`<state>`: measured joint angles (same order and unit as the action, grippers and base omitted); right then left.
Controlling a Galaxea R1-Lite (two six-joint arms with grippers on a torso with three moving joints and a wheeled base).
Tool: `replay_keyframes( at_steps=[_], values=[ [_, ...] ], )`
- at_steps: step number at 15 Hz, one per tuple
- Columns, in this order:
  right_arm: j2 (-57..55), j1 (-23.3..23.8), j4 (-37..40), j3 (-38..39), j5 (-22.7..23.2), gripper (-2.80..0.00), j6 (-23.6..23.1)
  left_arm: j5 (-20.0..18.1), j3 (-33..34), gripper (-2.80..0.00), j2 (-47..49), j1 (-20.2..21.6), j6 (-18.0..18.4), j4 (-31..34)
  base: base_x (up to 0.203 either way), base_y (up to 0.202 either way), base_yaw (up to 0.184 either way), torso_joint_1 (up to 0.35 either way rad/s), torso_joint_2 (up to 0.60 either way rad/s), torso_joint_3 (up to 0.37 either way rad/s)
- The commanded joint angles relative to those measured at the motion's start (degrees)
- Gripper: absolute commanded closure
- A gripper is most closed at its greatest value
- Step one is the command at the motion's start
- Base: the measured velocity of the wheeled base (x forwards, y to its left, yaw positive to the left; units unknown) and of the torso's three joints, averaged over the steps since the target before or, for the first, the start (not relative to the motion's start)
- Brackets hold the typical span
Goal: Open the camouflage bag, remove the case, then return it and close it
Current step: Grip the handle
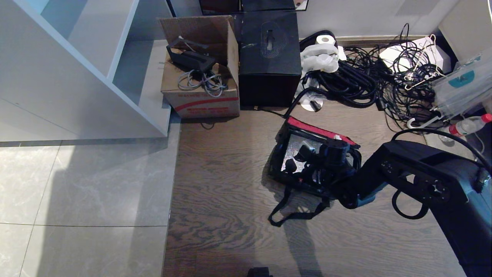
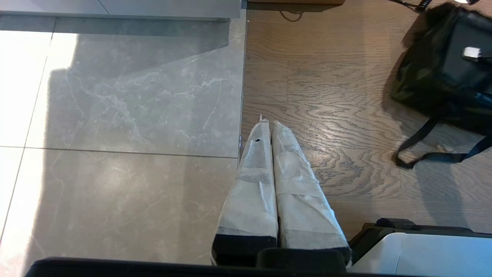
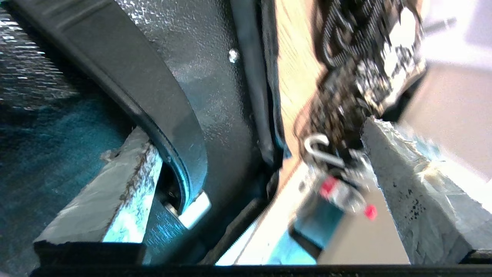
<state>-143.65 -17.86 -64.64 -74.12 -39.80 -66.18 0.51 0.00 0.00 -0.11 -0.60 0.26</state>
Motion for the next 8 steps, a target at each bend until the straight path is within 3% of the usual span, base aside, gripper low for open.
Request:
replay_keyframes(
  at_steps=[1,5,8],
  values=[
    [-0.2,-0.8,-1.1,-0.7,-1.3,-2.80,-0.1,0.0,0.0,0.00,0.0,0.0,0.0,0.0,0.000,0.000,0.000,0.000,0.00,0.000],
    [-3.6,-1.5,-6.4,-0.8,-5.3,-2.80,0.9,0.0,0.0,0.00,0.0,0.0,0.0,0.0,0.000,0.000,0.000,0.000,0.00,0.000],
    [-7.4,-1.8,-12.1,-0.9,-5.5,-2.80,0.9,0.0,0.0,0.00,0.0,0.0,0.0,0.0,0.000,0.000,0.000,0.000,0.00,0.000]
  ],
)
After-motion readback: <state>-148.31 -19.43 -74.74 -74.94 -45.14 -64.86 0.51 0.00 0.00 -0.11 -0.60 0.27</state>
